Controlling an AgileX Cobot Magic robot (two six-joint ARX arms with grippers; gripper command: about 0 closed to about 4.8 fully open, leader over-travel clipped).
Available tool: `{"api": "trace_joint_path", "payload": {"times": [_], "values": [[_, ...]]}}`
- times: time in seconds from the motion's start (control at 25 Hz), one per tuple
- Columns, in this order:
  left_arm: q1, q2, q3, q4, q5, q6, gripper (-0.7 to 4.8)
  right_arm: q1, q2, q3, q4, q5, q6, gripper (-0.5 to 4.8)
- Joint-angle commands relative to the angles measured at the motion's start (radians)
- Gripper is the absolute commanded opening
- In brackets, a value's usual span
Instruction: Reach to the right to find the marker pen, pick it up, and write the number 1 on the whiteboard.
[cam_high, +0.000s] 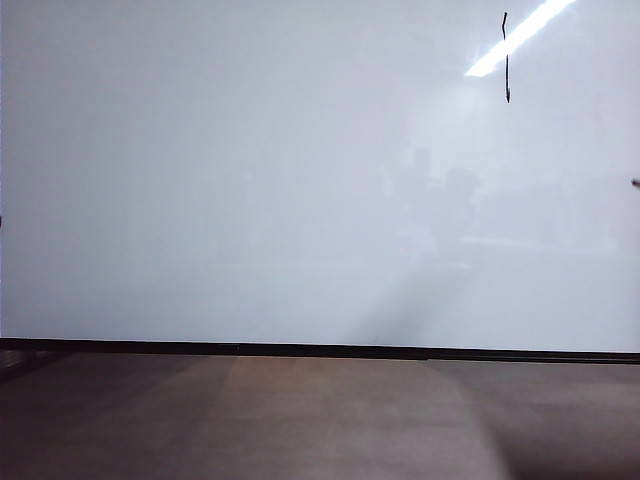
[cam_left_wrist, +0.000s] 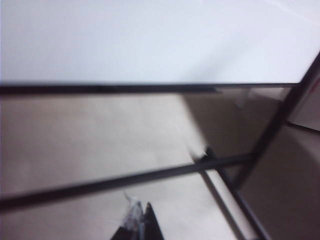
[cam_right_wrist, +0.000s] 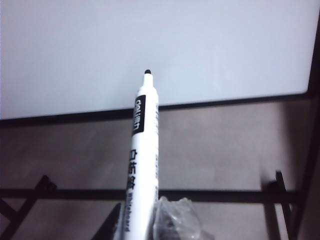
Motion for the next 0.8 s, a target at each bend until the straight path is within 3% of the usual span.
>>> {"api": "trace_joint_path", "payload": {"times": [0.04,0.16,0.28,0.36,0.48,0.8], "values": [[0.002,0.000,0.001,-0.007,0.002,0.026,-0.01,0.000,0.001,-0.008,0.065,0.022,-0.005,-0.06],[0.002,0.000,0.001,-0.012,-0.002,0.026,-0.01,0.014,-0.015,-0.008,0.101,0.045,0.003,-0.06],[0.002,0.000,0.001,-0.013,0.001,0.026,-0.01,0.068,-0.053,-0.008,0.080,0.165,0.002,-0.06],[0.011,-0.027,0.002,-0.031,0.001,0.026,-0.01,0.088,-0.054,-0.008,0.082,0.180,0.003,-0.06],[0.122,-0.096,0.002,-0.043,0.084,0.026,-0.01,0.098,-0.054,-0.008,0.088,0.169,0.002,-0.06],[0.465,-0.149,0.004,-0.022,0.085,0.026,-0.01,0.096,-0.054,-0.007,0.247,0.177,-0.001,-0.06]]}}
